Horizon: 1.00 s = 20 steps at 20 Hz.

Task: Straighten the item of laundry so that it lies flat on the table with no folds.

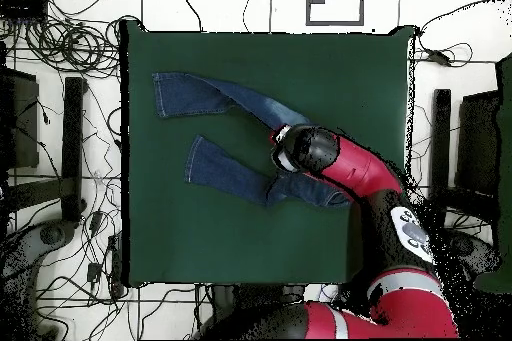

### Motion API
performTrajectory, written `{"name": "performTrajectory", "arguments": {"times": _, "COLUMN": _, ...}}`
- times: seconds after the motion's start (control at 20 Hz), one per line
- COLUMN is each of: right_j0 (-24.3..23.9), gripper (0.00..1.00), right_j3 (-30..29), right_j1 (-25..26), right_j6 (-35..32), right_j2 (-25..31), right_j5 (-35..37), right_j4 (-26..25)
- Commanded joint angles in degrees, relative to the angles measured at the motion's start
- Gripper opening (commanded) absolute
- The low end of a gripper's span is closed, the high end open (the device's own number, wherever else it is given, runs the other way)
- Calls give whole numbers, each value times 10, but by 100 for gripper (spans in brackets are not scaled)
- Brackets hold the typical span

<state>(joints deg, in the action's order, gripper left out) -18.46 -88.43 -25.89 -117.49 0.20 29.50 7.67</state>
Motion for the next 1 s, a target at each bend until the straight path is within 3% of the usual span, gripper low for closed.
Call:
{"name": "performTrajectory", "arguments": {"times": 0.05, "right_j0": -3, "gripper": 100, "right_j3": 36, "right_j1": 23, "right_j6": 17, "right_j2": 44, "right_j5": 51, "right_j4": -31}}
{"name": "performTrajectory", "arguments": {"times": 0.4, "right_j0": 14, "gripper": 100, "right_j3": 52, "right_j1": 21, "right_j6": -5, "right_j2": 29, "right_j5": 67, "right_j4": -36}}
{"name": "performTrajectory", "arguments": {"times": 1.0, "right_j0": 1, "gripper": 100, "right_j3": 79, "right_j1": 18, "right_j6": 4, "right_j2": 38, "right_j5": 115, "right_j4": -45}}
